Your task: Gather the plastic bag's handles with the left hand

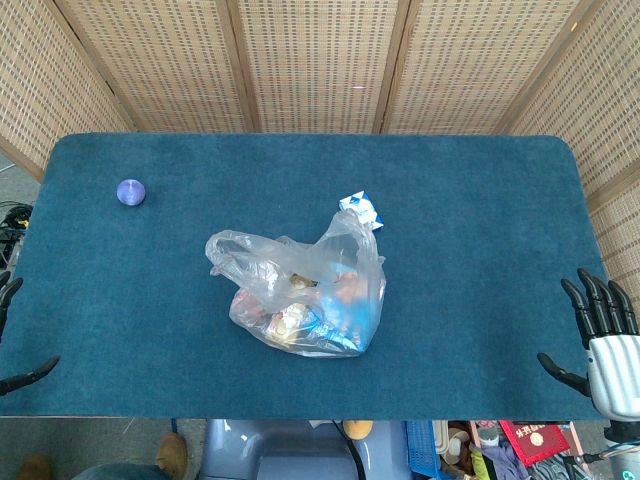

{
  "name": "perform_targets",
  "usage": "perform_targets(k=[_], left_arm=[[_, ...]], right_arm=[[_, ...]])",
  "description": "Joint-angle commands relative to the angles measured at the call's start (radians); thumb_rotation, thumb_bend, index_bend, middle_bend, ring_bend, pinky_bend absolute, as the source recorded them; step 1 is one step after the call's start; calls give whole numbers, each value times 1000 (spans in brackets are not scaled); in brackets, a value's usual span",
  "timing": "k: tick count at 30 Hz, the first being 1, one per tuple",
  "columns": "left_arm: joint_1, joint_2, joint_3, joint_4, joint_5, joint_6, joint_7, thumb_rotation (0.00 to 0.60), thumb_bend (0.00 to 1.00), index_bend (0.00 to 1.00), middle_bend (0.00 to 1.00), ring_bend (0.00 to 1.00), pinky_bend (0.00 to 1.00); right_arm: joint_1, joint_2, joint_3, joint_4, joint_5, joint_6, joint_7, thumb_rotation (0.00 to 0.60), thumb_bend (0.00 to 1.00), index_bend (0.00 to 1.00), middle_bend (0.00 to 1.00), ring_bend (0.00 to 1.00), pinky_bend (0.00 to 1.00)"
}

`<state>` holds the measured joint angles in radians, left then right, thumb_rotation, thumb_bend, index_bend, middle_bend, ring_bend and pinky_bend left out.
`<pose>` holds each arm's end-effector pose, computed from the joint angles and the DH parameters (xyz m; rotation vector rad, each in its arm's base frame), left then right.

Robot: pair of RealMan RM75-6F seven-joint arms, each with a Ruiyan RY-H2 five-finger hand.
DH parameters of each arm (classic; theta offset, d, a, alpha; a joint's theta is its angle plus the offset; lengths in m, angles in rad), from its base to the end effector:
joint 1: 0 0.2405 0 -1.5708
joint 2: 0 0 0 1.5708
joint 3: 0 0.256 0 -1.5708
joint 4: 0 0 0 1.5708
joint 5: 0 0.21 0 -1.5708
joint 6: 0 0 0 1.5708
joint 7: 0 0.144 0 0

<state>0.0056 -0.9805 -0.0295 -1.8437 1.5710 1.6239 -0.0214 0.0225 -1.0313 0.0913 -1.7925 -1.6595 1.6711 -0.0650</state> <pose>-0.2742 0.1479 0.1943 -1.2893 -0.9264 -1.0366 -0.2580 -0.1651 0.1941 1.3405 -0.7249 1.1111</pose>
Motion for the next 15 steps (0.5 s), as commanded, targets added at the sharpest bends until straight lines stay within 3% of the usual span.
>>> perform_targets(k=[1,8,15], left_arm=[[1,-4,-2,4,2,4,-4,600,139,0,0,0,0],[0,-5,-3,11,3,1,-21,600,145,0,0,0,0],[-14,-10,-15,22,-21,-20,-12,600,145,0,0,0,0]], right_arm=[[1,-2,0,2,1,-3,0,600,0,0,0,0,0],[34,-6,13,20,12,-46,17,600,0,0,0,0,0],[190,24,108,86,34,-190,129,600,0,0,0,0,0]])
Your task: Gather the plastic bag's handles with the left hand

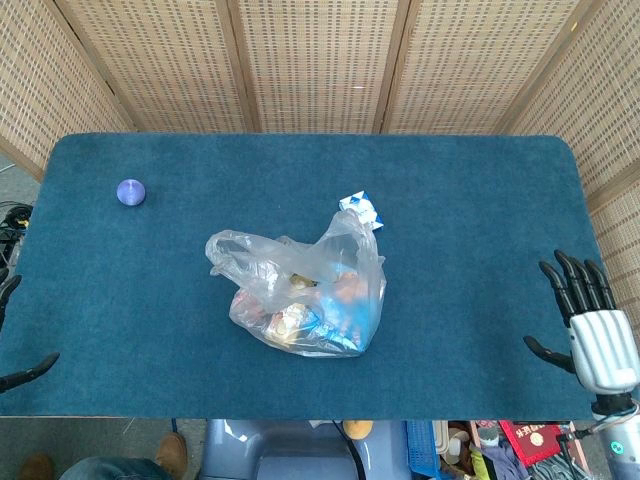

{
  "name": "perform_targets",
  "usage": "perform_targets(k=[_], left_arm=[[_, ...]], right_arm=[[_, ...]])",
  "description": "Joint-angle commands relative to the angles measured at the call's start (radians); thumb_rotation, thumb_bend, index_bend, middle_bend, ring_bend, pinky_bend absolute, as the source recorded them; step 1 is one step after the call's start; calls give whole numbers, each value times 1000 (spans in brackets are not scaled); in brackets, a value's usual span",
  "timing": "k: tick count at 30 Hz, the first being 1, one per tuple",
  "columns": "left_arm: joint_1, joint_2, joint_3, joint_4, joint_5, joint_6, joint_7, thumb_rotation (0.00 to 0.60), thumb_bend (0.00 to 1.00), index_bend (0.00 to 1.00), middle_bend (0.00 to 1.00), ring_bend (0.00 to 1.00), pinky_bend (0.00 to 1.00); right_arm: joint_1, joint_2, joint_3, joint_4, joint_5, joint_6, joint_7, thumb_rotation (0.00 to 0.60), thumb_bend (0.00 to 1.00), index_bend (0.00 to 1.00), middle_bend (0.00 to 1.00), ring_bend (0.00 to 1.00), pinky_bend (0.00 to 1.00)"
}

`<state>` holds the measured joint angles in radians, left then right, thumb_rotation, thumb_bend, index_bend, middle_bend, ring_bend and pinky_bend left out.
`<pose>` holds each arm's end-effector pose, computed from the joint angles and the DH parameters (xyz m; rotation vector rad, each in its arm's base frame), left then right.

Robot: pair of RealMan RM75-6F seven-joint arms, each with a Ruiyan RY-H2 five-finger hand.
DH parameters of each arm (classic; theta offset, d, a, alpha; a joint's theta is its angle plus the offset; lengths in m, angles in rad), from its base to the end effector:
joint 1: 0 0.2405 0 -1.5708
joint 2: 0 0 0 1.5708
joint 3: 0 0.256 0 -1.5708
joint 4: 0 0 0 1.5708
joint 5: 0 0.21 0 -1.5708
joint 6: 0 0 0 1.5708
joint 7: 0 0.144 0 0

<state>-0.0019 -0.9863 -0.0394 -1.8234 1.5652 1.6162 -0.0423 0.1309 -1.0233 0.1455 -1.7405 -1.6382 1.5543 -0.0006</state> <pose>-0.2771 0.1520 0.1945 -1.2881 -0.9264 -1.0469 -0.2511 -0.2068 0.1924 1.4354 -0.7091 1.1508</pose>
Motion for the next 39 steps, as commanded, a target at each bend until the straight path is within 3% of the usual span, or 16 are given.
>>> perform_targets(k=[1,10,15,23,30,39], left_arm=[[-15,-12,-13,4,-35,-28,20,600,145,0,0,0,0],[-57,-50,-38,13,-109,-101,92,600,146,0,0,0,0],[-68,-67,-48,25,-121,-107,104,600,149,0,0,0,0],[-75,-78,-59,51,-152,-119,102,600,151,0,0,0,0],[-82,-83,-66,54,-172,-129,114,600,151,0,0,0,0],[-91,-91,-69,60,-202,-150,124,600,152,0,0,0,0]], right_arm=[[144,10,82,49,16,-133,106,600,0,0,0,0,0],[352,-62,166,106,86,-327,259,600,0,0,0,0,0],[437,-149,205,179,121,-355,301,600,0,0,0,0,0],[554,-259,198,261,144,-445,290,600,0,0,0,0,0],[629,-331,196,275,139,-470,265,600,0,0,0,0,0],[695,-419,256,286,192,-444,258,600,0,0,0,0,0]])
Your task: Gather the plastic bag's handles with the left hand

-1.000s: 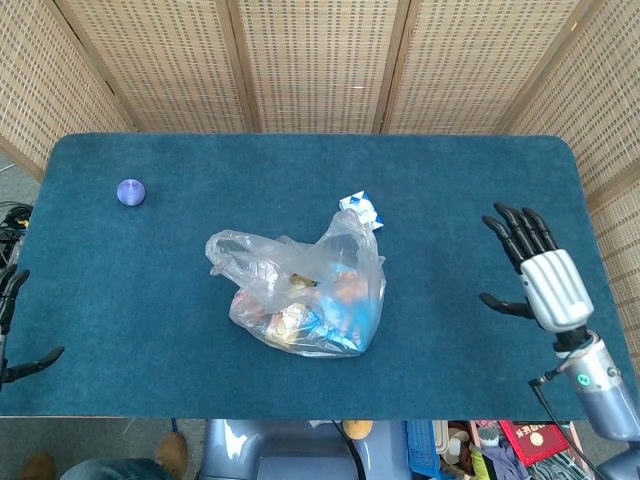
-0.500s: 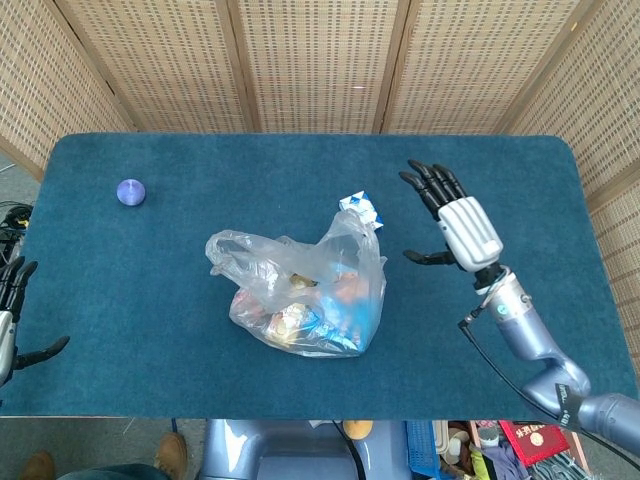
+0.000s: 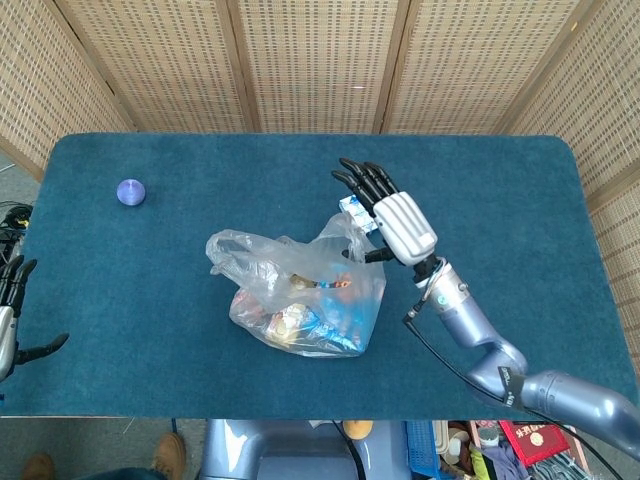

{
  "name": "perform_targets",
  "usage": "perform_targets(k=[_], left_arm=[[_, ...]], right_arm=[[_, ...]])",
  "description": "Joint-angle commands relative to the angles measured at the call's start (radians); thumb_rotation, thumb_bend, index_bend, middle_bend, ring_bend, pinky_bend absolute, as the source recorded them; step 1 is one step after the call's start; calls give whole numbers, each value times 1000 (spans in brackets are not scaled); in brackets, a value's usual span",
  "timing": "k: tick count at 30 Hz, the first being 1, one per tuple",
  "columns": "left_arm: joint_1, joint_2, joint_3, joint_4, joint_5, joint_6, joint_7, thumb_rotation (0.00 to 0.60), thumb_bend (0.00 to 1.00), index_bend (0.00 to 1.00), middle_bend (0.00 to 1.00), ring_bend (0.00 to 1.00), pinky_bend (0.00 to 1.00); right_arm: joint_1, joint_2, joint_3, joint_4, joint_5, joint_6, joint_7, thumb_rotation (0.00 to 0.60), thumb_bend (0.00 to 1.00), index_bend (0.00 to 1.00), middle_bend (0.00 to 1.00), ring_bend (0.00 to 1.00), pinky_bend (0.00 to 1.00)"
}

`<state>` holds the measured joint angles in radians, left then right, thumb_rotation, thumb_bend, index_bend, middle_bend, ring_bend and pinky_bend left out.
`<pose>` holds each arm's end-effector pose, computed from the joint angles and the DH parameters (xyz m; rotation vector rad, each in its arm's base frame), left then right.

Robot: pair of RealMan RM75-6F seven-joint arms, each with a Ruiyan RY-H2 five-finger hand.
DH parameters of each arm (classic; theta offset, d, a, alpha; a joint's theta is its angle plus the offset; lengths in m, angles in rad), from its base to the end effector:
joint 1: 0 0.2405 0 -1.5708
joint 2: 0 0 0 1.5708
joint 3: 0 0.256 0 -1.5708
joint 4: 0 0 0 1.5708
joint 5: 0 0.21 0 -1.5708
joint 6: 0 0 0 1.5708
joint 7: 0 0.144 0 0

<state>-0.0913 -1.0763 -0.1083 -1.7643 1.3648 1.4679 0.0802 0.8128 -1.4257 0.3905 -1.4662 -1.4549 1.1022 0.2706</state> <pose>-0.2959 0.1916 0.1705 -1.2616 -0.9584 -0.8973 -0.0630 -0.3888 0.0830 1.7032 -0.9215 1.6885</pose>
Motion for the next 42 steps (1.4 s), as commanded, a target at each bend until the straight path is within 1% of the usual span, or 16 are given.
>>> perform_targets(k=[1,3,6,16,19,21,22,25,30,31,32,36,38,40,41,42], left_arm=[[-2,-2,0,1,-3,-4,3,600,153,0,0,0,0],[-5,-4,-2,4,-8,-8,6,600,153,0,0,0,0],[-9,-5,-4,7,-18,-16,6,600,151,0,0,0,0],[-17,-5,-12,16,-44,-33,-1,600,152,0,0,0,0],[-19,-6,-14,21,-52,-39,-3,600,150,0,0,0,0],[-21,-7,-15,24,-58,-44,-3,600,151,0,0,0,0],[-22,-7,-15,25,-61,-45,-3,600,151,0,0,0,0],[-25,-9,-17,30,-69,-51,-4,600,152,0,0,0,0],[-29,-12,-20,38,-83,-61,-5,600,151,0,0,0,0],[-30,-13,-20,39,-85,-63,-4,600,151,0,0,0,0],[-31,-13,-20,40,-86,-64,-3,600,151,0,0,0,0],[-33,-15,-18,41,-85,-69,-4,600,152,0,0,0,0],[-36,-14,-15,39,-81,-79,-15,600,152,0,0,0,0],[-44,-9,-10,32,-68,-101,-43,600,152,0,0,0,0],[-49,-4,-6,27,-58,-116,-65,600,153,0,0,0,0],[-67,4,-2,12,-26,-147,-119,600,153,0,0,0,0]], right_arm=[[23,-29,17,22,12,12,-22,600,0,0,0,0,0],[52,-65,35,43,22,20,-32,600,0,0,0,0,0],[71,-95,42,61,39,18,-31,600,0,0,0,0,0],[118,-181,27,116,89,-30,-3,600,0,0,0,0,0],[135,-221,46,136,118,-28,15,600,0,0,0,0,0],[145,-249,68,147,137,-17,37,600,0,13,0,0,0],[150,-258,76,152,143,-11,44,600,0,25,0,0,0],[165,-286,107,164,158,8,74,600,0,109,3,0,0],[181,-315,149,168,177,43,112,600,4,282,53,0,0],[181,-317,154,170,174,56,114,600,19,300,61,0,0],[180,-316,153,171,169,67,113,600,65,320,69,0,0],[172,-303,140,167,154,78,106,600,283,338,82,0,0],[161,-280,121,156,135,79,97,600,339,340,87,0,0],[148,-254,100,141,115,79,87,600,371,341,93,0,0],[140,-240,89,133,104,80,83,600,385,341,97,0,0],[126,-215,70,119,83,84,79,600,396,341,99,0,0]])
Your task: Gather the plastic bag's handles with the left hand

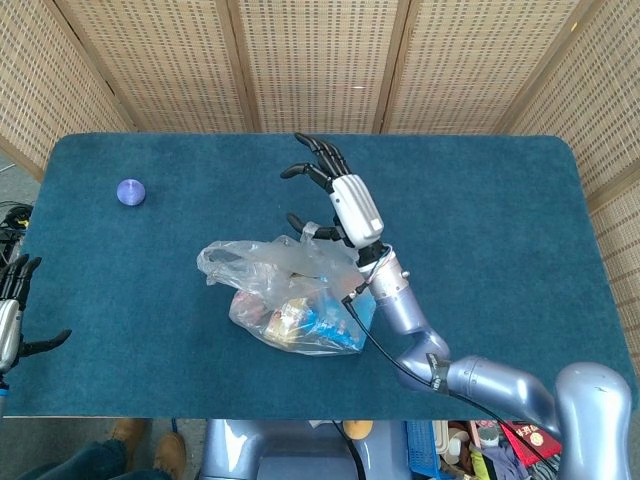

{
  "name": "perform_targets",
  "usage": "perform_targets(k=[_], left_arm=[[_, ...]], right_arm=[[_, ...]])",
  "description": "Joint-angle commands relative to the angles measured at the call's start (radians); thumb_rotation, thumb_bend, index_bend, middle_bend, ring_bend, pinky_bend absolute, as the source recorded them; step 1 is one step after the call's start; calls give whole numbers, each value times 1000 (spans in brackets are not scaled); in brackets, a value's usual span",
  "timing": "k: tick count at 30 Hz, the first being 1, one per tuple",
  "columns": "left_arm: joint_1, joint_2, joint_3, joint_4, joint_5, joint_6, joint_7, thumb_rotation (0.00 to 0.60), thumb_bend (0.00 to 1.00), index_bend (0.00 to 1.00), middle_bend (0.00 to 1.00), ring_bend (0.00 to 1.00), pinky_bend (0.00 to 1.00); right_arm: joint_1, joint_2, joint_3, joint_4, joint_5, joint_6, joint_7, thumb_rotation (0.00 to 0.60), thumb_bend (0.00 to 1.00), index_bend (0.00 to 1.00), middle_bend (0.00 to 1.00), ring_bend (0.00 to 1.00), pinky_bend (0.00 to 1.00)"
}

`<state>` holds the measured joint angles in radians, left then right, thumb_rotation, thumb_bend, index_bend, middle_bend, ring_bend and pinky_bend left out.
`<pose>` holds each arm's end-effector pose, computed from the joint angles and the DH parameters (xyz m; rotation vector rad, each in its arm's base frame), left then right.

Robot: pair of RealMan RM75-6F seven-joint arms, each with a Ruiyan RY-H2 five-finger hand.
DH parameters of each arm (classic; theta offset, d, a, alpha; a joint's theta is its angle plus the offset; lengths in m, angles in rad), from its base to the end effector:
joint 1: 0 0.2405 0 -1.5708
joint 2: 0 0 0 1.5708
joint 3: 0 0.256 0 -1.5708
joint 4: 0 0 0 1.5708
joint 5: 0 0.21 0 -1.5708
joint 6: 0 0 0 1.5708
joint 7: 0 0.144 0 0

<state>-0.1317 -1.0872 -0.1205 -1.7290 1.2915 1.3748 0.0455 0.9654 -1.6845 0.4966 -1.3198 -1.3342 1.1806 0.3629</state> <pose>-0.3069 0.2059 0.1624 -1.2609 -1.0397 -0.8617 0.0022 -0.4051 0.0446 1.4716 -1.1221 1.9979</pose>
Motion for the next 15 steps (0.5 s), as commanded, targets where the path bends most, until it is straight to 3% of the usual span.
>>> perform_targets(k=[1,9,15], left_arm=[[-52,30,14,-32,107,-92,-183,600,153,0,0,0,0],[-147,107,56,-37,285,-233,-697,600,193,0,0,0,0],[-275,149,70,-27,384,-338,-1080,600,194,0,0,0,0]], right_arm=[[-48,78,-58,-60,-60,12,-6,600,398,340,101,0,0],[-70,138,-81,-127,-71,5,-19,600,398,328,104,0,0],[-73,153,-84,-159,-63,4,-40,600,411,328,106,0,0]])
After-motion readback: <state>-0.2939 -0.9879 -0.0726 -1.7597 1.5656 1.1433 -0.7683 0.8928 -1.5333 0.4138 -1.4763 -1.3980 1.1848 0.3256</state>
